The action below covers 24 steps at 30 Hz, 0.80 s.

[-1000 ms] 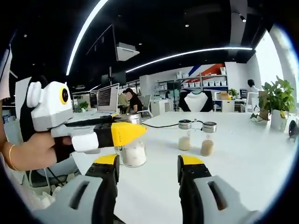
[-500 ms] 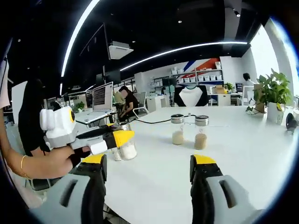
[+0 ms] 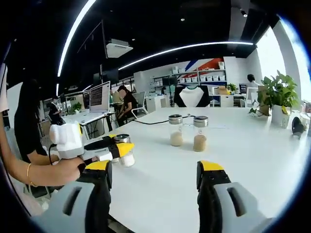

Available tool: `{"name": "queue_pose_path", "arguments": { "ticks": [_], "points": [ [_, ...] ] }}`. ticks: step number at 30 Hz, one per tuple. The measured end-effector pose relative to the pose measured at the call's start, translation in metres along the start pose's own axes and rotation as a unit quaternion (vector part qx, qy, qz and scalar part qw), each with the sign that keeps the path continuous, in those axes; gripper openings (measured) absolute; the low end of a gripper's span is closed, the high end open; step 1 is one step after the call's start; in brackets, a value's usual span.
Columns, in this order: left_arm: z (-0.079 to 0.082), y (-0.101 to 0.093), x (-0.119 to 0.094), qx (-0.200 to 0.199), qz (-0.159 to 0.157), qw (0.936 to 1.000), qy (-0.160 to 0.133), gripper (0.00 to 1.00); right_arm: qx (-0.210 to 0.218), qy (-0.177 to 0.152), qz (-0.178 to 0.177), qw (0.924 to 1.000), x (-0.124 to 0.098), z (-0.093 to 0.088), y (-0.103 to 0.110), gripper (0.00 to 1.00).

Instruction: Rotate the seasoning bottle until the label or dispensing opening points toward the visible target arrow and the bottle remains upright within the marked orientation range

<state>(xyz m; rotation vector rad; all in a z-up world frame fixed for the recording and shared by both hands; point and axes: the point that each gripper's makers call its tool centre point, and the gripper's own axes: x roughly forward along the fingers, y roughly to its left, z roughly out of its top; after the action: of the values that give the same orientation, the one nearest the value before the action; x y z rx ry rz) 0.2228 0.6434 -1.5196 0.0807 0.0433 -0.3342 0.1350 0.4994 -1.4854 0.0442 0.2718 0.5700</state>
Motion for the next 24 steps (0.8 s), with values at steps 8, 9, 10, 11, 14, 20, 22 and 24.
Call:
{"name": "queue_pose_path", "arguments": {
  "ticks": [8,9,10,11,14,20,22,24],
  "points": [
    [-0.013,0.006,0.005,0.01,0.009,0.9999,0.008,0.35,-0.001,0.012,-0.003,0.9999,-0.001,-0.005,-0.002,0.69],
    [-0.014,0.007,0.005,0.006,0.009,0.9999,0.01,0.35,-0.002,0.012,-0.004,0.9999,-0.001,-0.005,-0.002,0.69],
    [-0.015,0.008,0.005,0.003,0.009,0.9999,0.01,0.35,-0.003,0.012,-0.005,0.9999,-0.001,-0.005,-0.003,0.69],
    [-0.016,0.008,0.005,0.004,0.009,0.9999,0.012,0.35,-0.002,0.011,-0.006,0.9999,-0.002,-0.005,-0.003,0.69],
    [-0.019,0.008,0.005,0.008,0.008,0.9998,0.014,0.35,-0.001,0.013,-0.008,0.9999,-0.001,-0.005,-0.005,0.69],
    [-0.022,0.011,0.005,0.007,0.01,0.9999,0.012,0.35,-0.004,0.015,-0.008,0.9998,0.0,-0.005,-0.005,0.68],
    [-0.026,0.012,0.006,0.008,0.011,0.9998,0.015,0.35,-0.005,0.017,-0.007,0.9998,0.001,-0.005,-0.005,0.68],
    [-0.029,0.013,0.007,0.008,0.013,0.9998,0.013,0.35,-0.005,0.019,-0.007,0.9998,0.002,-0.005,-0.004,0.68]
  ]
}}
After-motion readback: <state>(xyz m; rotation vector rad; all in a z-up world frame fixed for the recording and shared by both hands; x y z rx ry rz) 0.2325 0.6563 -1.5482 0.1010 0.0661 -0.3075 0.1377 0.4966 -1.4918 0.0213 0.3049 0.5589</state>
